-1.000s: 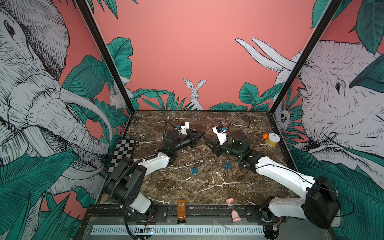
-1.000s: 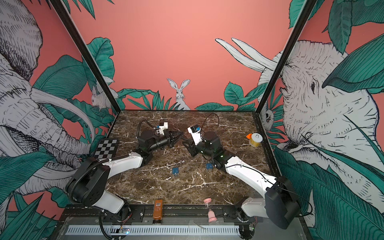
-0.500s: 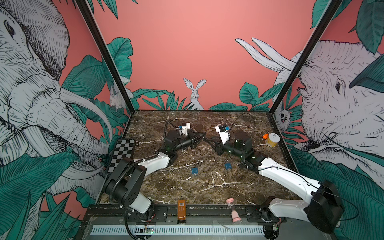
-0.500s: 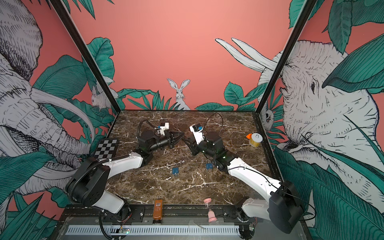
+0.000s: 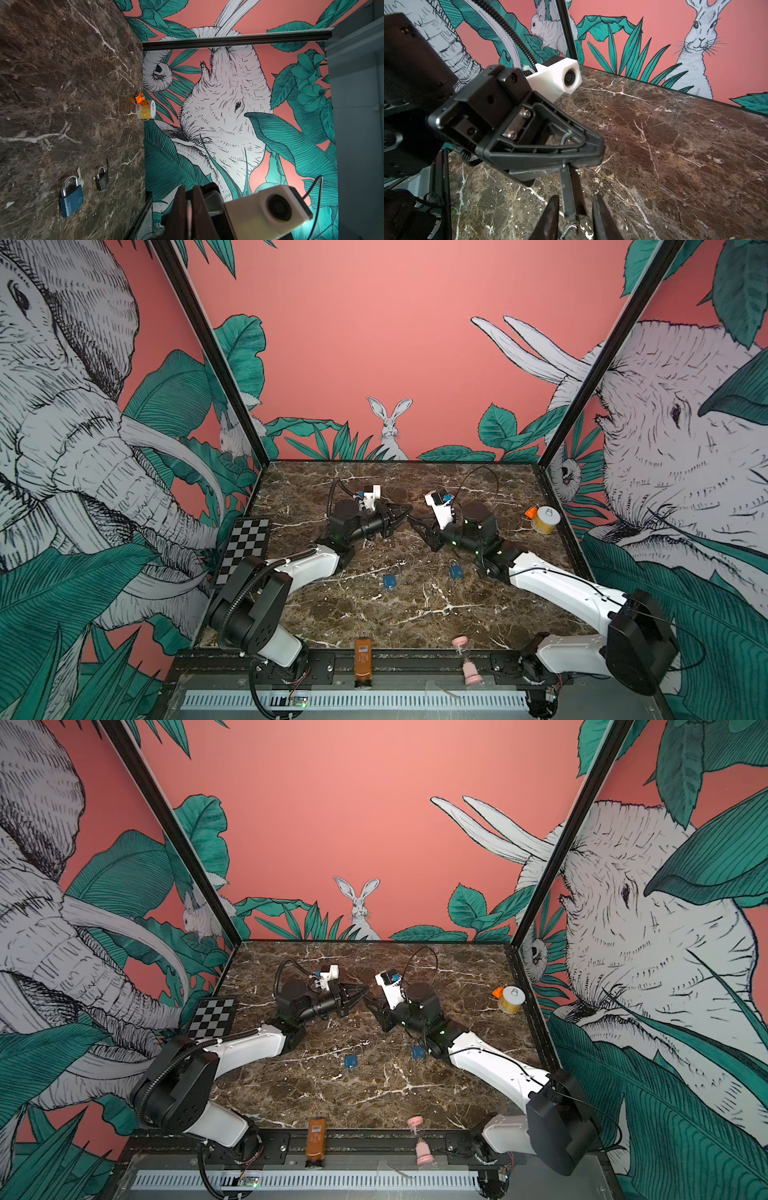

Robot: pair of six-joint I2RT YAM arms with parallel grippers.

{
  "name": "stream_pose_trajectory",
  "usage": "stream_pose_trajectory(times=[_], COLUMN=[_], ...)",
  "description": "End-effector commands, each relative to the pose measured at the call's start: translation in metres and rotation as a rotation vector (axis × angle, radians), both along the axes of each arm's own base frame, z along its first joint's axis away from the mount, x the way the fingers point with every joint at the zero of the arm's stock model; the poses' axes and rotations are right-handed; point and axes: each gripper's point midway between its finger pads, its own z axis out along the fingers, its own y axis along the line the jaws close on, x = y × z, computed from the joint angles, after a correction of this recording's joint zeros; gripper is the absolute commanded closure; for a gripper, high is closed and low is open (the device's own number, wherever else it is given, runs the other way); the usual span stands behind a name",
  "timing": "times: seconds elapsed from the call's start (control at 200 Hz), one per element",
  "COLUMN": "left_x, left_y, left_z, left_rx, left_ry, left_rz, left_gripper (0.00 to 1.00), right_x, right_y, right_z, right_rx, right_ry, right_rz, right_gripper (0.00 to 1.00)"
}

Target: Lock with the key

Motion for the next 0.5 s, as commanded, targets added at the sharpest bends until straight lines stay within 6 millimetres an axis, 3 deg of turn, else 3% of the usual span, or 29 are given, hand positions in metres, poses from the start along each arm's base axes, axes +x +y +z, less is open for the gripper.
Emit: stream_pose_trajectory(times=[0.0,0.405,0.495], left_x=[-0.0081,-0.0073,-0.0072], left_y=[0.0013,0.0013,0.0008], left_z=[0.0330,0.0341,0.0352], left_rx=[-0.057,-0.071,-0.073], left_ry=[-0.076,-0.075,-0.076], left_rz=[-0.019,-0.017,-0.019], left_gripper=[1.00,1.00,1.00], right_x=[0.0024,0.0053,0.0066], right_y=[0.0042,0.0121,0.0129], right_z=[0.0250,0.0225,0.0229], right_rx=[0.056,0.071,0.080], right_ry=[-0.061,-0.047,-0.043], right_rz=[0.004,0.020,0.016], right_gripper=[0.74,0.79,0.85])
